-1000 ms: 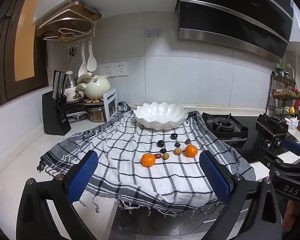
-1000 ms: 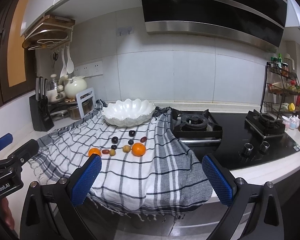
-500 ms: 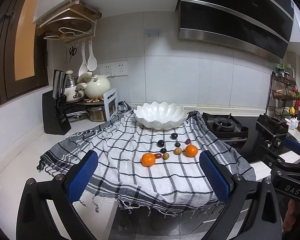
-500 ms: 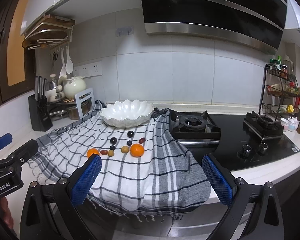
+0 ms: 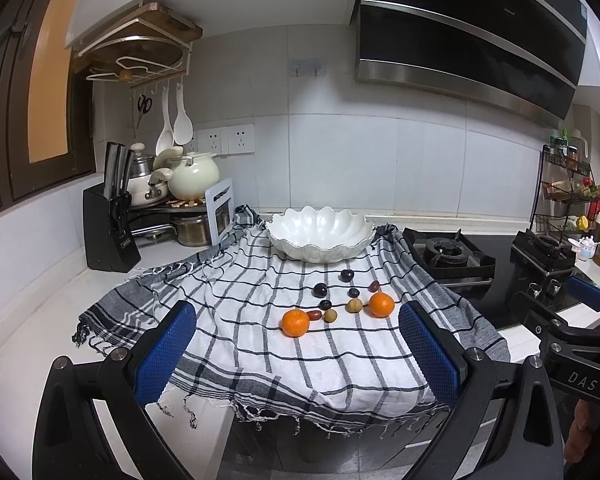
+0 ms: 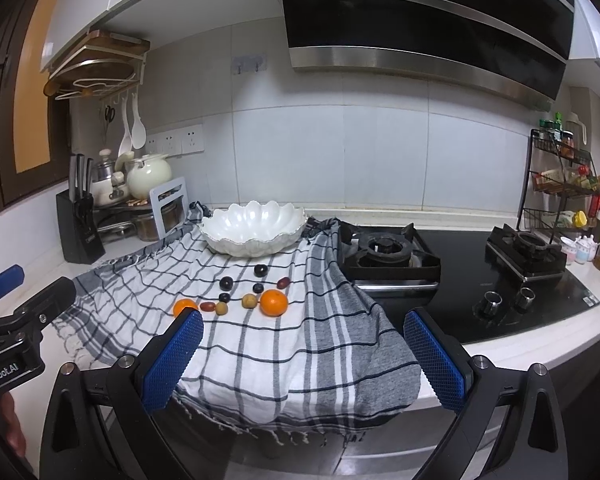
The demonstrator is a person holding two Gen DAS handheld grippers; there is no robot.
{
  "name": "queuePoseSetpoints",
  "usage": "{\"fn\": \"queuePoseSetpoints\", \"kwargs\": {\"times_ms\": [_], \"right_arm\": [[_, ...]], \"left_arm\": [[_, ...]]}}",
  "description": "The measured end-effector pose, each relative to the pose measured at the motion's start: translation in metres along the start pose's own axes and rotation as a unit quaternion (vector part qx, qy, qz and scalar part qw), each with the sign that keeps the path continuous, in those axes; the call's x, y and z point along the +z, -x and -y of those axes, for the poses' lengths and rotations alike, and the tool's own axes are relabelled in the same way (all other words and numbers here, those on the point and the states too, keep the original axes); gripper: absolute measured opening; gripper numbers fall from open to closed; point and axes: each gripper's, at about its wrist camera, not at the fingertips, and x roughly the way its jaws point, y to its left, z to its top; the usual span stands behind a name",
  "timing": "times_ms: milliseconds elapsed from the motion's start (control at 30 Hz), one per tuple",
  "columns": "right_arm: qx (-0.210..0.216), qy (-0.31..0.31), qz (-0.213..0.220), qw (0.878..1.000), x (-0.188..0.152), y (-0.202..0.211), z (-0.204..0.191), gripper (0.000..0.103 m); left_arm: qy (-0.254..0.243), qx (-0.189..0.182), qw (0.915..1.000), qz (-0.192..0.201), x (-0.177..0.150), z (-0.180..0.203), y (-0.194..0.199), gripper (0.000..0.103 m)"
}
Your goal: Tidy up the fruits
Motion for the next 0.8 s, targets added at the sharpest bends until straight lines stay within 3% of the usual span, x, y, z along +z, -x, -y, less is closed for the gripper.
{"fn": "queuePoseSetpoints", "kwargs": {"times_ms": [500,800], "right_arm": [[0.009,0.004,-0.012,1.0,0.0,-0.01,-0.003,0.102],[0.018,0.016,-0.02,1.0,0.0,-0.038,-0.01,0.102]], "left_arm": [[0.001,0.006,0.9999,-0.009,-0.005,-0.002,-0.009,0.103],[0.007,0.006,0.9994,-0.032,-0.007,-0.008,-0.04,0.1]]}}
